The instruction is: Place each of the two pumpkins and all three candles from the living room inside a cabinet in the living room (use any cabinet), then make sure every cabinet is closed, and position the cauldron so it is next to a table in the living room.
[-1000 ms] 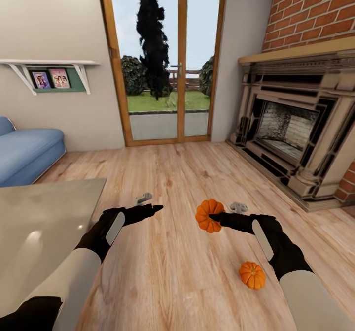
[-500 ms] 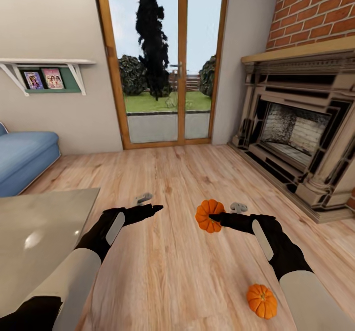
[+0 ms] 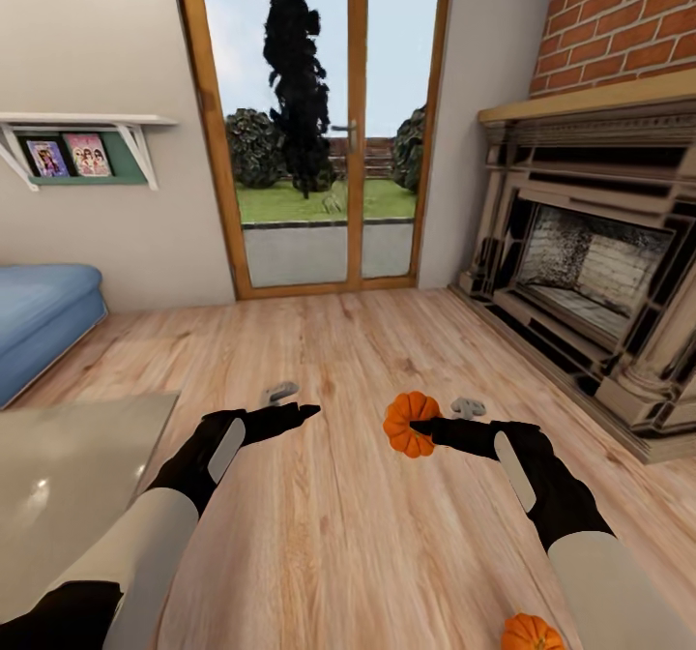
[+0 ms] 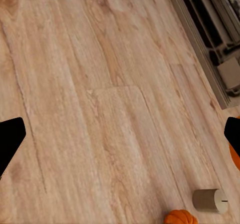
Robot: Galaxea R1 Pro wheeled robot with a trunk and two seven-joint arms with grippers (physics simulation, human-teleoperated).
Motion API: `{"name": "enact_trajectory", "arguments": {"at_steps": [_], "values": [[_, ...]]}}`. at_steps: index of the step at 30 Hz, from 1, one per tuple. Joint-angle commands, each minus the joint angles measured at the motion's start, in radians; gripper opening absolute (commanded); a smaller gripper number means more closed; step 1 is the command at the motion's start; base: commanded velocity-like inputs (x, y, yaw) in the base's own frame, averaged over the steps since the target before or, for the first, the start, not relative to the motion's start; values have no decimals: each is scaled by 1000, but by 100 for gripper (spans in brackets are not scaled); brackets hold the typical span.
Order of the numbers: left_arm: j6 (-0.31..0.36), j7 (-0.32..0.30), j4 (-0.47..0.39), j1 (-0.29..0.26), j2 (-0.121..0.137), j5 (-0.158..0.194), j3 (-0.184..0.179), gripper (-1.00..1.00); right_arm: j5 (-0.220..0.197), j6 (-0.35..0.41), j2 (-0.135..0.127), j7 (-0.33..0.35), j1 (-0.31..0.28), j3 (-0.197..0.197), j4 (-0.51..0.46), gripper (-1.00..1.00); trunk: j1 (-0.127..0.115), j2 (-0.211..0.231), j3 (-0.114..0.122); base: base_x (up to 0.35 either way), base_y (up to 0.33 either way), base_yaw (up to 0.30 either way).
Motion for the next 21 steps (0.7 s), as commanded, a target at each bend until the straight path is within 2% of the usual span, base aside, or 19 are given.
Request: {"name": "enact_trajectory", "arguments": {"at_steps": [1, 7, 15, 21], "values": [[7, 1, -1, 0, 0, 6, 0, 100, -8, 6, 0, 2, -1, -1, -1, -100, 0, 0, -1, 331, 0, -76], [7, 2, 0, 0, 0, 6, 0, 100, -8, 6, 0, 1, -1, -1, -1, -100, 0, 0, 4, 205, 0, -200], [7, 2, 0, 0, 0, 6, 0, 100, -8, 6, 0, 1, -1, -1, -1, -100, 0, 0, 11, 11, 0, -251], [7, 2, 0, 0, 0, 6, 0, 100, -8, 6, 0, 1, -1, -1, -1, -100, 0, 0, 13, 0, 0, -87]]}}
